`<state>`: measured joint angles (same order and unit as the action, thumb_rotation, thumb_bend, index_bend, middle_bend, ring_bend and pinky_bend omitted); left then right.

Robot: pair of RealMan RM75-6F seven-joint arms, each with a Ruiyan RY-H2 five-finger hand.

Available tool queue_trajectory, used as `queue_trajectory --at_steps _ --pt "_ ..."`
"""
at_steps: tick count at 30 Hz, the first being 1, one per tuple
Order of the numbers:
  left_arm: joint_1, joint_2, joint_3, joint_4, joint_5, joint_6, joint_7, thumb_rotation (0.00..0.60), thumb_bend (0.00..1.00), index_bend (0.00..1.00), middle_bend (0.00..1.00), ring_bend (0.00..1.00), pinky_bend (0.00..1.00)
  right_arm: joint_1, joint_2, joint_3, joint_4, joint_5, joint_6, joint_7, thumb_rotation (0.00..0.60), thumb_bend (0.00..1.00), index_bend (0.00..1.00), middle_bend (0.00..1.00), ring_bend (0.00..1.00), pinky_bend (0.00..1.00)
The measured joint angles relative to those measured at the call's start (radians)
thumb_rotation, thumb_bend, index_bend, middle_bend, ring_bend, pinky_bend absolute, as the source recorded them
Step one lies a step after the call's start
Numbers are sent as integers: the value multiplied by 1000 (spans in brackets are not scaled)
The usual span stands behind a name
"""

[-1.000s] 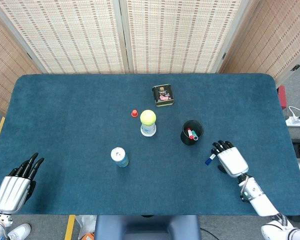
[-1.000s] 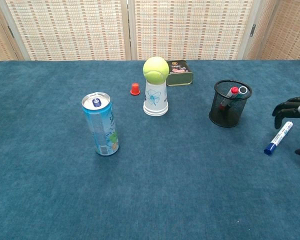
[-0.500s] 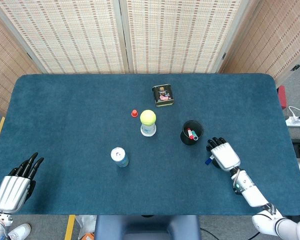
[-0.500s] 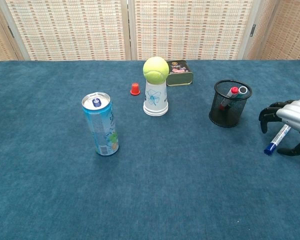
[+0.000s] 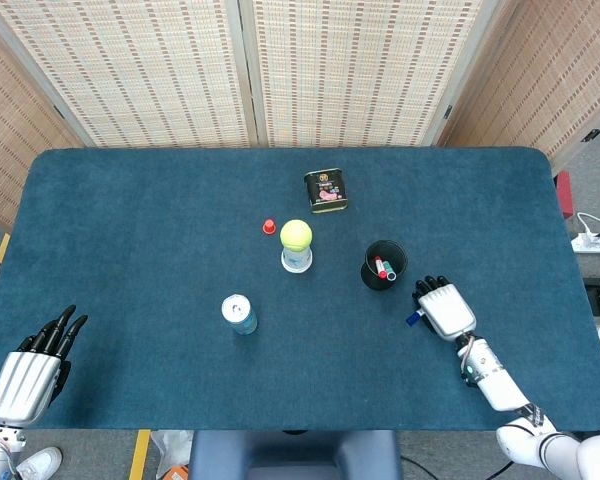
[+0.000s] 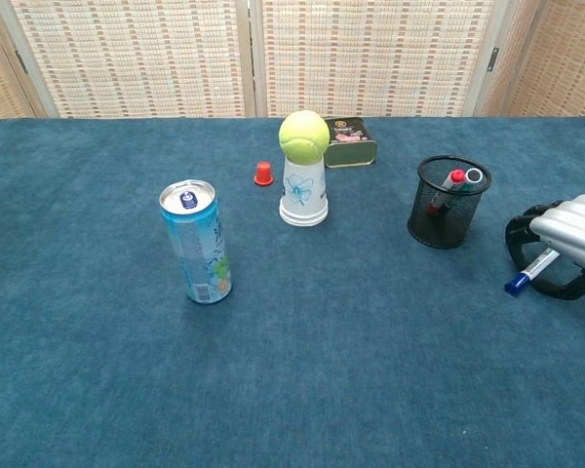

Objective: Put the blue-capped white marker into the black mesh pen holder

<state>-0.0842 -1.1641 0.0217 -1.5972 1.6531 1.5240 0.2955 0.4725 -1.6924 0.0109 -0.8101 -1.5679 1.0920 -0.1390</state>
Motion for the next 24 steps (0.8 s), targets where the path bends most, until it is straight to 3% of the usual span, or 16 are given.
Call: queue_trajectory --at_steps 8,16,24 --pt "0 0 0 0 1 1 0 600 455 104 0 169 411 -7 -1 -6 -7 -7 40 -13 600 219 625 362 308 388" --pt "-1 0 1 0 1 -1 0 600 456 104 0 169 411 -13 19 -11 -50 -17 74 4 600 220 632 376 321 401" --pt "-1 -1 -1 1 -2 -2 1 600 457 104 0 169 411 -15 86 -8 -207 -21 100 135 600 219 637 376 321 401"
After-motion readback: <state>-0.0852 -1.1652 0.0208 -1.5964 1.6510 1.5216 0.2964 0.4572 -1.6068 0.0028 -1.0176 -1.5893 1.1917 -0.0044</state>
